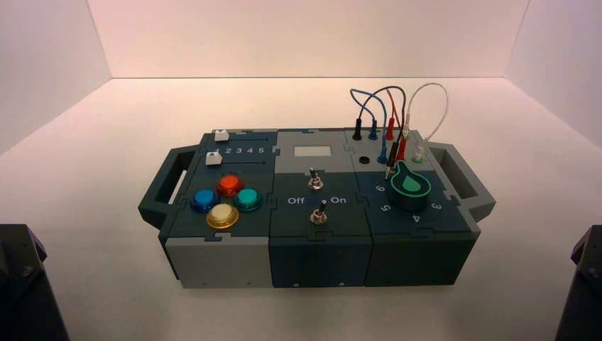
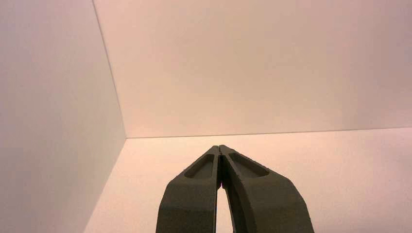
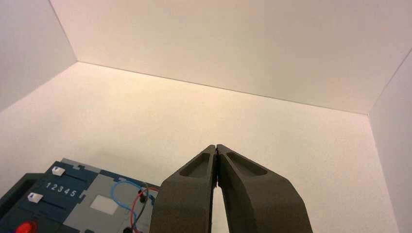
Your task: Push the yellow button with the right gripper.
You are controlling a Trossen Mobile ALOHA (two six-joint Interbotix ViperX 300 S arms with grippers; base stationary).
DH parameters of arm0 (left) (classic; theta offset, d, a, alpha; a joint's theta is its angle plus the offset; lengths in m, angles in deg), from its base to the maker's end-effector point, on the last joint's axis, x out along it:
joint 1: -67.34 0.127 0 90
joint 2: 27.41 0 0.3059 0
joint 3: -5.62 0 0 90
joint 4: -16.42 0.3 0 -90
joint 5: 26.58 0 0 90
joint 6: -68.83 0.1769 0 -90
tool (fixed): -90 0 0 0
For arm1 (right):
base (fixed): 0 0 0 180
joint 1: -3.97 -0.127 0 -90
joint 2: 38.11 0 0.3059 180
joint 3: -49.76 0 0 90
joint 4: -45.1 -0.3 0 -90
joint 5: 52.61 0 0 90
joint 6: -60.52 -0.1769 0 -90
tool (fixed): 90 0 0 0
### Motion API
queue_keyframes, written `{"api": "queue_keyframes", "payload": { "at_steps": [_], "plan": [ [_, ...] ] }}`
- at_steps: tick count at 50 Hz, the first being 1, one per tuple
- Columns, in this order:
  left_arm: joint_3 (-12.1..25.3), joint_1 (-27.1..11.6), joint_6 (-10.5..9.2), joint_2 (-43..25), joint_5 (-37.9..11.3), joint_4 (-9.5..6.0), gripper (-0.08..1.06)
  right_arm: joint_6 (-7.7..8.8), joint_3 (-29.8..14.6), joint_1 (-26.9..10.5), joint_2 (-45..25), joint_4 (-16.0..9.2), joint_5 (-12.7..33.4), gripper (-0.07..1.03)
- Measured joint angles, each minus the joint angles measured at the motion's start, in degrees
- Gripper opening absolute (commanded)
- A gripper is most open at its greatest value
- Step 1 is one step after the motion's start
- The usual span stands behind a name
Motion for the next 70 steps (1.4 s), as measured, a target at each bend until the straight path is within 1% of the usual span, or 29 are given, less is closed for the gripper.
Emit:
{"api": "queue_keyframes", "payload": {
  "at_steps": [41, 47, 51, 55, 58, 59, 60, 61, 62, 63, 64, 65, 66, 67, 68, 70],
  "plan": [
    [0.09, 0.0, 0.0, -0.09, -0.62, -0.09, -0.03, -0.09, 0.0, 0.0, -0.26, -0.09, 0.79, -0.02],
    [0.0, 0.0, 0.0, -1.14, -1.14, -0.09, -0.03, -0.09, 0.0, -0.26, -1.14, -0.79, 1.32, -0.02],
    [0.09, 0.0, -0.18, -2.29, -2.29, -0.35, -0.03, 0.0, -0.18, -0.53, -2.9, -1.93, 2.2, -0.02],
    [0.44, 0.0, -0.18, -3.78, -3.69, -0.79, -0.03, 0.0, -0.62, -1.67, -5.01, -2.72, 3.34, -0.02],
    [1.05, -0.09, -0.18, -6.15, -5.45, -1.14, -0.03, 0.0, -1.32, -4.13, -8.17, -3.25, 4.83, -0.02],
    [1.14, -0.09, -0.18, -6.42, -5.71, -1.23, -0.03, -0.09, -1.41, -4.39, -8.44, -3.34, 5.01, -0.02],
    [1.67, -0.18, -0.18, -7.65, -6.59, -1.32, -0.03, -0.09, -1.85, -5.8, -10.11, -3.43, 5.71, -0.02],
    [1.67, -0.18, -0.18, -7.65, -6.59, -1.32, -0.03, 0.0, -1.85, -5.98, -10.2, -3.52, 5.8, -0.02],
    [2.2, -0.35, -0.18, -9.4, -7.73, -1.41, -0.03, -0.09, -2.37, -7.91, -12.04, -3.78, 6.59, -0.02],
    [2.29, -0.44, -0.18, -9.58, -7.91, -1.41, -0.03, -0.09, -2.64, -9.05, -13.01, -3.87, 7.03, -0.02],
    [2.72, -0.97, -0.18, -11.07, -9.05, -1.41, -0.03, -0.09, -2.81, -10.02, -13.97, -4.04, 7.38, -0.02],
    [2.72, -0.97, -0.18, -11.07, -9.05, -1.41, -0.03, -0.09, -2.81, -10.02, -13.97, -4.04, 7.38, -0.02],
    [3.25, -1.58, -0.18, -12.83, -10.28, -1.41, -0.03, -0.09, -3.34, -12.22, -16.0, -4.66, 8.09, -0.02],
    [3.34, -1.67, -0.18, -13.01, -10.46, -1.41, -0.03, -0.09, -3.52, -12.57, -16.17, -4.66, 8.17, -0.02],
    [3.6, -2.2, -0.18, -14.06, -11.34, -1.41, -0.03, -0.09, -3.78, -14.59, -17.93, -5.45, 8.7, -0.02],
    [4.22, -3.43, -0.18, -16.0, -13.18, -1.41, -0.03, -0.09, -4.13, -16.7, -19.6, -6.33, 9.14, -0.02]
  ]
}}
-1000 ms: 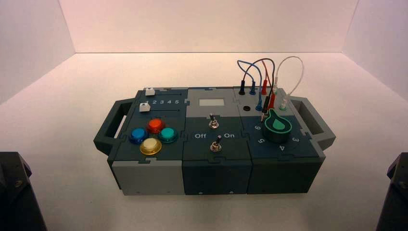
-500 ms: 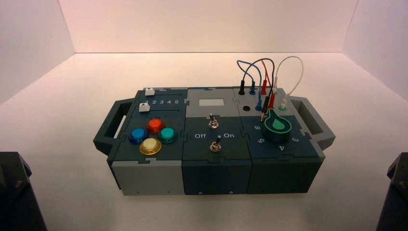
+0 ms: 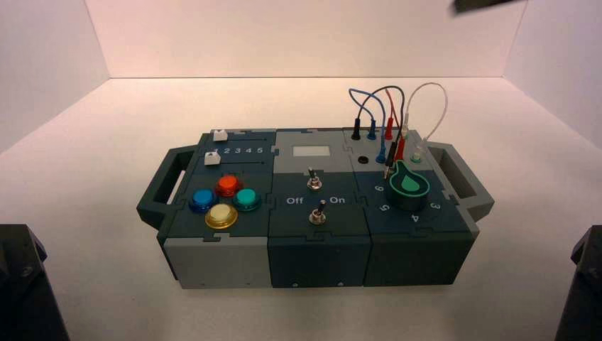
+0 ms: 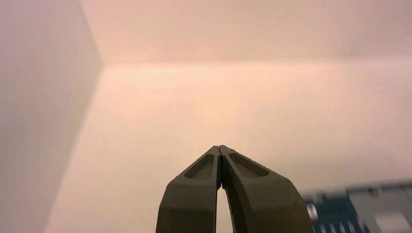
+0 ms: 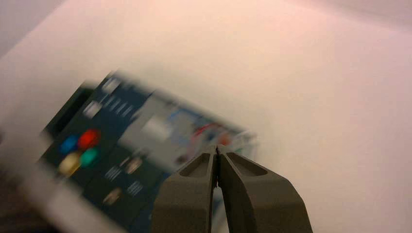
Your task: Push the yellow button with the right gripper.
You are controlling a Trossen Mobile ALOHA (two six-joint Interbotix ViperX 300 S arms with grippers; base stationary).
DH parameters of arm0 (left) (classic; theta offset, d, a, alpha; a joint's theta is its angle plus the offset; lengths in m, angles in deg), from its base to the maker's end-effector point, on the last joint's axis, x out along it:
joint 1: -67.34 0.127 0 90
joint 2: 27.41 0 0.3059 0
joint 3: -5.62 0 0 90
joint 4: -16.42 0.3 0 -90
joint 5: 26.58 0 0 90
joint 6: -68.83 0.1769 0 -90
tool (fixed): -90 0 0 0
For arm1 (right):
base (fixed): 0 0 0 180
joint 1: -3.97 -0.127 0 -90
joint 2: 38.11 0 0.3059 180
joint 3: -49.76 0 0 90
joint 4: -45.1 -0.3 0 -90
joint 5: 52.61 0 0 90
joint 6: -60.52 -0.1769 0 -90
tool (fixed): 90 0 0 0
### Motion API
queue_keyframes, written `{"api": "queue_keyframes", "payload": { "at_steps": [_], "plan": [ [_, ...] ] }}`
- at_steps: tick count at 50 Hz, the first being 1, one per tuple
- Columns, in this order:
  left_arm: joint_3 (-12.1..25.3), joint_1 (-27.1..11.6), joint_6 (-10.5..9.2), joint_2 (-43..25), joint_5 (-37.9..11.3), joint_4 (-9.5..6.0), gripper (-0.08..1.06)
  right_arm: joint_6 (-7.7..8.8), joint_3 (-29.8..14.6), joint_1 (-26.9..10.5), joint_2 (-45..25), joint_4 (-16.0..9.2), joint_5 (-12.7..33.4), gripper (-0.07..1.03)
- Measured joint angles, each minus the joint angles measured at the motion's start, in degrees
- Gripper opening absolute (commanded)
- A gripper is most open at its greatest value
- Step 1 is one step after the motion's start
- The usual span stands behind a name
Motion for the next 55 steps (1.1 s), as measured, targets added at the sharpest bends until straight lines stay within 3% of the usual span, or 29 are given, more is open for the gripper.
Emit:
{"api": "queue_keyframes", "payload": {
  "at_steps": [14, 22, 41, 55],
  "plan": [
    [1.23, -6.33, -0.44, -4.57, -5.27, -0.09, -0.03, -0.18, -3.08, -10.2, -10.9, -7.47, 1.41, -0.02],
    [1.49, -6.94, -0.7, -4.83, -5.54, 0.0, -0.03, -0.18, -5.71, -15.82, -16.0, -9.58, 1.41, -0.02],
    [2.11, -7.03, -0.7, -7.65, -5.63, -0.09, -0.03, -0.18, -15.47, -26.63, -33.31, -9.76, 1.58, -0.02],
    [2.55, -7.03, -0.7, -8.88, -5.63, 0.26, -0.03, -0.09, -22.76, -30.67, -44.82, -9.32, 2.99, -0.02]
  ]
}}
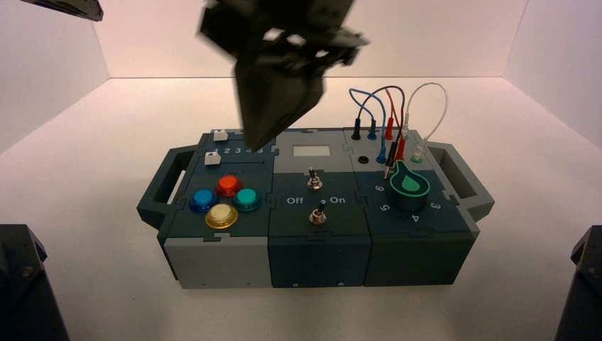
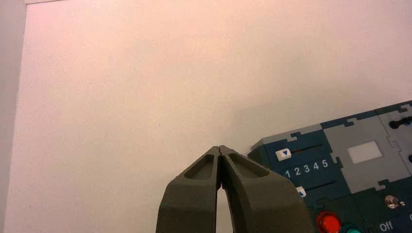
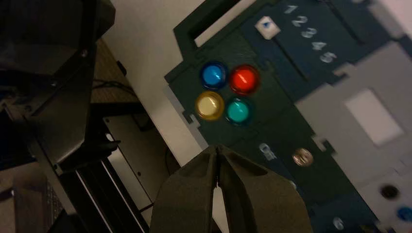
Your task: Push the yellow button with the right gripper.
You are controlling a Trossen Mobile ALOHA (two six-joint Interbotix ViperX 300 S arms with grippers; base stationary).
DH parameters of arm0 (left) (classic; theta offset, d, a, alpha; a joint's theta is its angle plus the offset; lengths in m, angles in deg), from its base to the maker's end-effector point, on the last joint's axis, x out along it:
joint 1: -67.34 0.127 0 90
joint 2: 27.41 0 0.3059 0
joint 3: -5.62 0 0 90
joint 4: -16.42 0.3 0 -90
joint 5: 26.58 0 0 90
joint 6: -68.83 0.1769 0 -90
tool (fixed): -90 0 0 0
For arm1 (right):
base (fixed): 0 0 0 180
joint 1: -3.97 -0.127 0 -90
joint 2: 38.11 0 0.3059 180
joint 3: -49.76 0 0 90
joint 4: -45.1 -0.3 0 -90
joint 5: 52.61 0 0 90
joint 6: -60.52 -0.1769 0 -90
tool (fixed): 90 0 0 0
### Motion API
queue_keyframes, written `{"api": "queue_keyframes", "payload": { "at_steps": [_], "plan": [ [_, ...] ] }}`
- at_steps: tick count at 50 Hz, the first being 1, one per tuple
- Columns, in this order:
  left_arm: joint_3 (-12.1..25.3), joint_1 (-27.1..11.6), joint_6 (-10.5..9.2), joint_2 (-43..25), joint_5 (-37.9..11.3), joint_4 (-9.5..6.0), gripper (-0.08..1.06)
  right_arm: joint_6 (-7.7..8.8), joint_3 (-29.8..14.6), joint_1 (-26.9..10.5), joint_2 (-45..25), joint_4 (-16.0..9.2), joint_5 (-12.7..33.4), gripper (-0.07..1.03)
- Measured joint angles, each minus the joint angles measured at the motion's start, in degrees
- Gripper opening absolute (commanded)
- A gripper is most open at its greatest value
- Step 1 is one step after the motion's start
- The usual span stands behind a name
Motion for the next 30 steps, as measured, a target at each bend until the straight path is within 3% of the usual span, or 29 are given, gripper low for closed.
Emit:
{"api": "queue_keyframes", "payload": {
  "at_steps": [30],
  "plan": [
    [0.53, 0.0, 0.0, -1.93, 0.09, 0.26, -0.03, 0.44, -6.59, -0.62, -12.66, 0.44, 0.62, -0.02]
  ]
}}
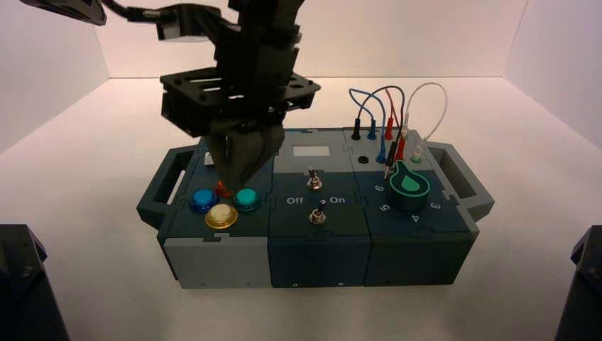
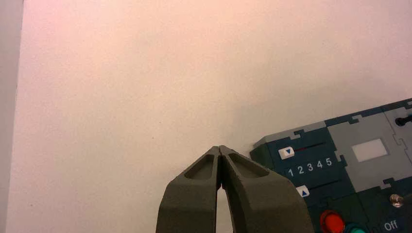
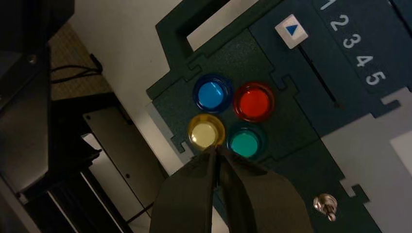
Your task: Push the yellow button with the right gripper.
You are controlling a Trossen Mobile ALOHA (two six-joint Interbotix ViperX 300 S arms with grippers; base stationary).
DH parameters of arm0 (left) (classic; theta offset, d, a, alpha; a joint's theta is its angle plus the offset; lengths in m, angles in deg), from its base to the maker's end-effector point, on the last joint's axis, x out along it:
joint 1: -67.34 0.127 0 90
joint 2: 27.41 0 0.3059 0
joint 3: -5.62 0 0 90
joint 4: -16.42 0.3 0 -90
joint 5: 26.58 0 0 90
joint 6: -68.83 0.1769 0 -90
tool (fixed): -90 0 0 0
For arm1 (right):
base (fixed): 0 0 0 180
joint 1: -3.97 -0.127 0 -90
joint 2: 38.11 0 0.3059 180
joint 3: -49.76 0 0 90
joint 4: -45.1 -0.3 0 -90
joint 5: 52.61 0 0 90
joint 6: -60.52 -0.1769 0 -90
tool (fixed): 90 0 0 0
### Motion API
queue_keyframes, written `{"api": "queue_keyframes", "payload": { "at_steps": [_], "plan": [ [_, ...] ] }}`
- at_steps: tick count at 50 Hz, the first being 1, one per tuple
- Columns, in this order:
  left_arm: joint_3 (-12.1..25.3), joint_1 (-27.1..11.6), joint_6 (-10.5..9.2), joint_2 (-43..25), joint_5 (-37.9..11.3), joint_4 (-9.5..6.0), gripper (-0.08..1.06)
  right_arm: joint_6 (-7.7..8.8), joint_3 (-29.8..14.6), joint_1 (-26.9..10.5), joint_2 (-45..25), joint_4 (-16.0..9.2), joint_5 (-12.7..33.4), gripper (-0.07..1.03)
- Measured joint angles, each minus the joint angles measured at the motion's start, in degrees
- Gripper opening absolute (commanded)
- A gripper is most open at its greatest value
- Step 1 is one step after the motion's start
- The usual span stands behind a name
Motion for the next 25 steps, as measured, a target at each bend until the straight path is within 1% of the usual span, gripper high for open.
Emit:
{"api": "queue_keyframes", "payload": {
  "at_steps": [25],
  "plan": [
    [0.09, 0.0, 0.0, -0.18, 0.0, 0.0, -0.03, -0.09, -1.49, -0.79, -2.72, -0.09, 0.62, -0.02]
  ]
}}
